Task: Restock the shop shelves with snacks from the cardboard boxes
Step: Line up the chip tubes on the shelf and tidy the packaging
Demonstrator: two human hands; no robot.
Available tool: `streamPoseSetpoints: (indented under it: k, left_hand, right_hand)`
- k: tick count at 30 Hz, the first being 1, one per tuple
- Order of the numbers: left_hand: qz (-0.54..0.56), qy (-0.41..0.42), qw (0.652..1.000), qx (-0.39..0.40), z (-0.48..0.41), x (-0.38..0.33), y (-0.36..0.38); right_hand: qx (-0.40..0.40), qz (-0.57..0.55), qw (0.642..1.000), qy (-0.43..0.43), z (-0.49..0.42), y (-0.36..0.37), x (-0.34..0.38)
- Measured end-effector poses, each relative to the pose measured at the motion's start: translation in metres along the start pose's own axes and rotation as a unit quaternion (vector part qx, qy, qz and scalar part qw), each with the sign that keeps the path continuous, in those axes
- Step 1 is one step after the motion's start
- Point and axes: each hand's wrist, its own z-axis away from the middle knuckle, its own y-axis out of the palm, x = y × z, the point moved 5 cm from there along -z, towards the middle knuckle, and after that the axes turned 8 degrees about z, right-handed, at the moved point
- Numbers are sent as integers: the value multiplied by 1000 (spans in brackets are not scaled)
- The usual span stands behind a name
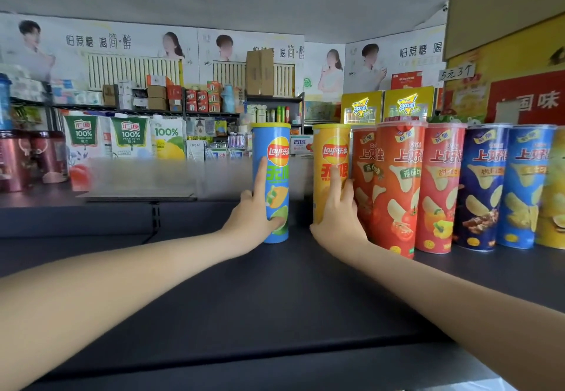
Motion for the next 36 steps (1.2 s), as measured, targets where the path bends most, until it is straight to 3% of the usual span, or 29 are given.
streamPoseSetpoints:
  k: [8,18,26,32,36]
  left_hand:
    - [55,14,998,8,-17,-5,19]
    - [164,38,979,118,-21,4,16]
    - [187,46,973,125,-16,-5,15]
    - [136,-24,988,60,20,-33,-11]
    - [54,-103,992,51,69,-55,-48]
  right_hand:
    - [30,-7,999,9,7,1,-8]
    - [85,-53,994,36,15,0,-8]
    - [54,-34,997,35,10,-4,-9]
    - [6,-7,1000,-6,21,-21,11]
    - [-48,-98,993,-38,52,-52,47]
